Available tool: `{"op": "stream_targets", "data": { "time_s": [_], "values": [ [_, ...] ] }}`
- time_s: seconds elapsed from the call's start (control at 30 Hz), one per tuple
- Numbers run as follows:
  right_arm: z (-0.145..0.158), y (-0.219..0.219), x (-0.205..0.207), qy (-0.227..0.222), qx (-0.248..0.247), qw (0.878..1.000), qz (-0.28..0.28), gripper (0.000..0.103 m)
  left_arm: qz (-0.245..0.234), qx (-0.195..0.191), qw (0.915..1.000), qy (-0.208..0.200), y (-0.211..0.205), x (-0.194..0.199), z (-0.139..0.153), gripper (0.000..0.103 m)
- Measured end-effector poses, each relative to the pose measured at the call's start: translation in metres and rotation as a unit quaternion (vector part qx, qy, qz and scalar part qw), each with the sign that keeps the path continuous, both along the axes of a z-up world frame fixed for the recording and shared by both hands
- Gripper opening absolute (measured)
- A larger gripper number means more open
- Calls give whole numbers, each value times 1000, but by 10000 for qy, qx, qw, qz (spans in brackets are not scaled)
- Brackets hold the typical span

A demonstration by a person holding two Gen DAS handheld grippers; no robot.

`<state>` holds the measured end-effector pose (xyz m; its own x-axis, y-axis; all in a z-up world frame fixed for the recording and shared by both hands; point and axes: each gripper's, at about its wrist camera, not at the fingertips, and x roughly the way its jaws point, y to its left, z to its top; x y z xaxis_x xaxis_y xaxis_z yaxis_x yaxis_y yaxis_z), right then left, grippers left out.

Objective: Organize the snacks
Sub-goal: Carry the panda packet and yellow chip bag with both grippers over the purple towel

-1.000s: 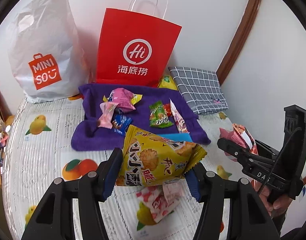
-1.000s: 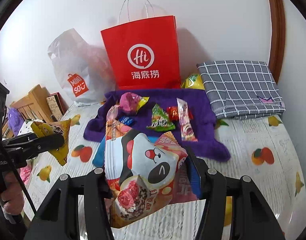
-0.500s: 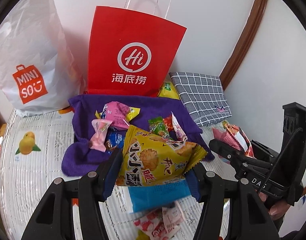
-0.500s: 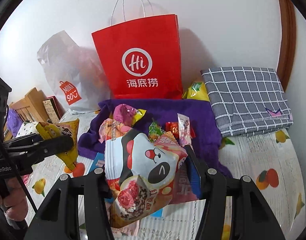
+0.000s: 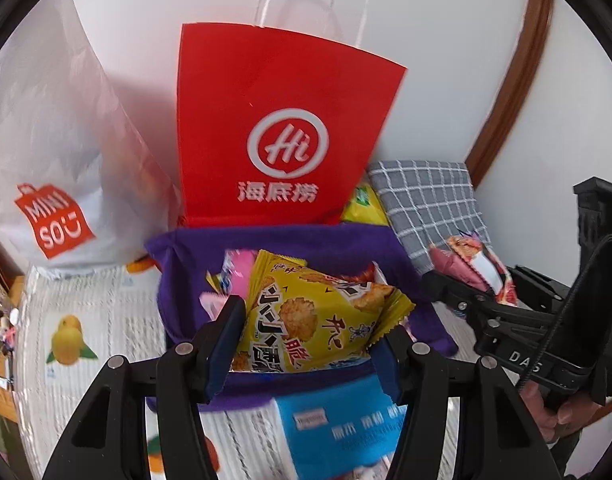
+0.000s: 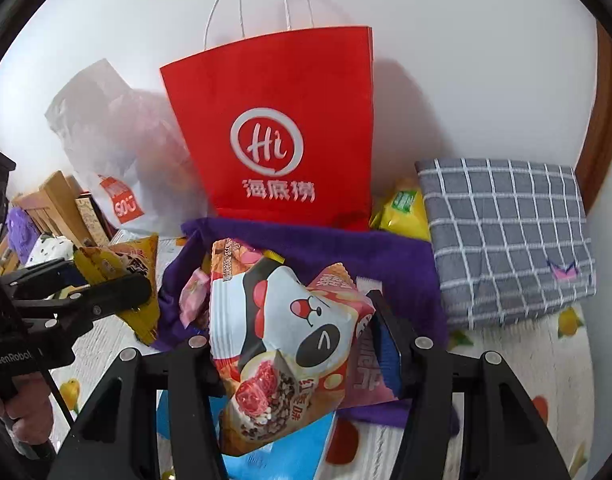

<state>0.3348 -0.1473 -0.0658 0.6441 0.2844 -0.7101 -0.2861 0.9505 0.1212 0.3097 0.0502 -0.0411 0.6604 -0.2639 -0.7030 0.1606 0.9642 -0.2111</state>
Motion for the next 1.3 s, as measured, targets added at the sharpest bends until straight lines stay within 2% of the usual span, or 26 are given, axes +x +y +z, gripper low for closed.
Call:
{"op": "stream_targets", "data": {
  "time_s": [0.23, 0.33, 0.43, 0.77, 1.3],
  "values": [
    [7, 2, 26, -86, 106, 9999, -51, 55, 88, 39, 9999, -50, 6, 36, 3, 57],
    [0, 2, 35, -10, 213, 9998, -1, 55, 148, -4, 9999, 3, 9, 43, -7, 57],
    [-15, 6, 43, 118, 41, 9999, 102, 55, 152, -132, 9995, 233, 15, 53, -22, 57],
    [-59, 6, 68, 670, -152, 9976, 56, 55, 215, -164, 9985, 477, 19, 60, -44, 57],
    [-77, -1, 77, 1027, -332, 9941, 49, 55, -32, -80, 9980, 633, -1, 65, -58, 57]
  ]
}}
